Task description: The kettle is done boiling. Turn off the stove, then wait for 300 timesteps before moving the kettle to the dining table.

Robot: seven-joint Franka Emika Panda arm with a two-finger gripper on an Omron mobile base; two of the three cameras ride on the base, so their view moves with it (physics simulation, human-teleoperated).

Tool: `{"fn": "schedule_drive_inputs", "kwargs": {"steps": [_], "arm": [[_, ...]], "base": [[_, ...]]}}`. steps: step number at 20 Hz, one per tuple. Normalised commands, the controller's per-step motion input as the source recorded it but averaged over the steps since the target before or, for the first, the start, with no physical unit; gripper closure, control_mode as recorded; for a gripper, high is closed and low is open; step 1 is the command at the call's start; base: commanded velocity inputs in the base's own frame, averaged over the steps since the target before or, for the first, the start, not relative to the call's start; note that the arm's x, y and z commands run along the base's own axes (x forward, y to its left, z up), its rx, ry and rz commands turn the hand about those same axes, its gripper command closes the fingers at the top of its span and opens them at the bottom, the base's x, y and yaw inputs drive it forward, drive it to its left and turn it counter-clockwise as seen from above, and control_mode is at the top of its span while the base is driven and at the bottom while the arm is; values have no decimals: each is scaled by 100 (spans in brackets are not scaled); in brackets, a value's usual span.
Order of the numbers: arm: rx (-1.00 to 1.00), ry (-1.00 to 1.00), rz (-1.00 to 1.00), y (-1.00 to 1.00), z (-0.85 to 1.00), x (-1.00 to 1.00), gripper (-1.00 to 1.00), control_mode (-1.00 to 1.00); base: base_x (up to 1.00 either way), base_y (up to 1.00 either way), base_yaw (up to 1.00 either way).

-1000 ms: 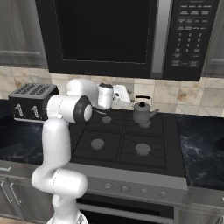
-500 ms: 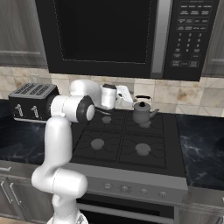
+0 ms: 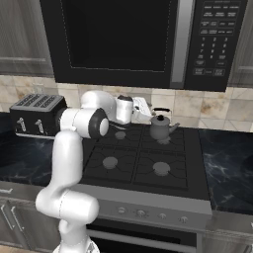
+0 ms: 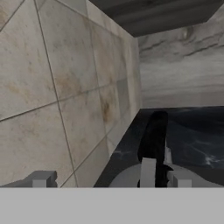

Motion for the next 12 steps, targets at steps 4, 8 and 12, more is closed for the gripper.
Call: {"fn": "schedule_drive_inputs", "kwargs": {"steps": [4, 8, 12], "arm": [[0, -1, 0, -5, -1, 8, -100, -100], [0, -1, 0, -7, -1, 3, -100, -100], [0, 0, 0, -6, -1, 4, -100, -100]], "base": [[0, 0, 0], [0, 0, 0], [0, 0, 0]]}}
